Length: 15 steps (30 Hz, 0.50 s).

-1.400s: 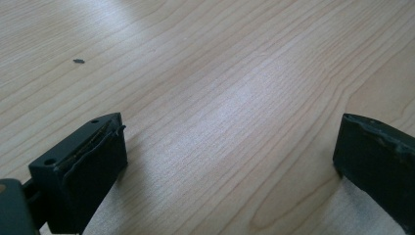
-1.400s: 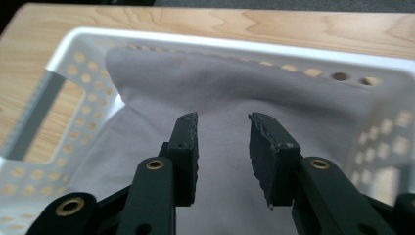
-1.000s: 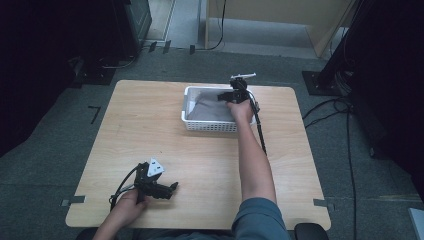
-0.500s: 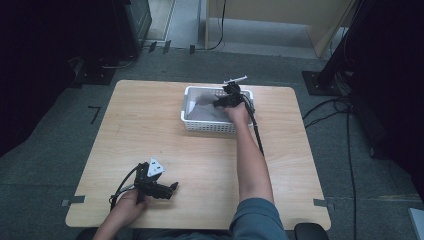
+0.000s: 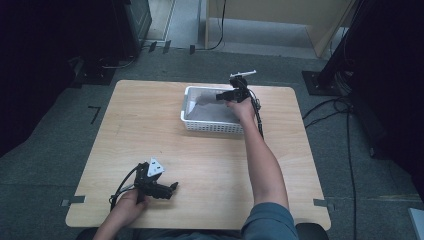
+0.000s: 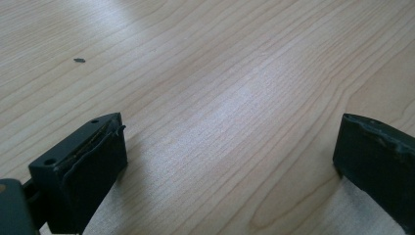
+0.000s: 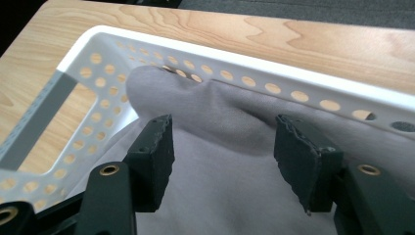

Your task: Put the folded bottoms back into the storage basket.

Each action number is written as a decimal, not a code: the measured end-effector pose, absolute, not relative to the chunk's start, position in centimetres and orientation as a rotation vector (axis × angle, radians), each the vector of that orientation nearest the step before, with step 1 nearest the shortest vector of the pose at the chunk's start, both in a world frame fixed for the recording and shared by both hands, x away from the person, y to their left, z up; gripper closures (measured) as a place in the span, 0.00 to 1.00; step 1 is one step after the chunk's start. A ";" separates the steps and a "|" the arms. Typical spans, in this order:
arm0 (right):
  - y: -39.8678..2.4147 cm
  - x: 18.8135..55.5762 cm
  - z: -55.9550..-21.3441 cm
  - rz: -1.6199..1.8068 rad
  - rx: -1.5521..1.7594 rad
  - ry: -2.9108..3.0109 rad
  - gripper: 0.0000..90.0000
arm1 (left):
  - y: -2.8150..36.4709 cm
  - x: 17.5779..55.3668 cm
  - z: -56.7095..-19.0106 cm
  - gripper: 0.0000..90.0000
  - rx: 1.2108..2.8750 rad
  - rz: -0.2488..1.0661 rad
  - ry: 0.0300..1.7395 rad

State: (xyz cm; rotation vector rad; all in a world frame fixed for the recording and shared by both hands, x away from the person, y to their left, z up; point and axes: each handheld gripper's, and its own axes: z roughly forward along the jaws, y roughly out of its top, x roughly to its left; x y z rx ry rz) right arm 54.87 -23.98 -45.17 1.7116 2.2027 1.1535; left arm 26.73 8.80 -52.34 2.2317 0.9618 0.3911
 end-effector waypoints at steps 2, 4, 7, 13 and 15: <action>-24.2 54.6 -44.5 1.157 1.700 2.202 0.45 | 8.8 26.7 -52.3 0.00 2.233 0.392 0.960; -24.4 54.2 -43.8 1.143 1.684 2.211 0.45 | 8.8 26.7 -52.3 0.00 2.231 0.390 0.963; -24.6 53.7 -43.0 1.113 1.663 2.224 0.44 | 8.8 26.7 -52.4 0.00 2.231 0.392 0.960; -24.5 52.2 -41.5 1.104 1.576 2.263 0.43 | 8.7 26.7 -52.4 0.00 2.226 0.390 0.966; -24.7 51.7 -41.0 1.123 1.562 2.256 0.45 | 8.7 26.7 -52.4 0.00 2.225 0.390 0.966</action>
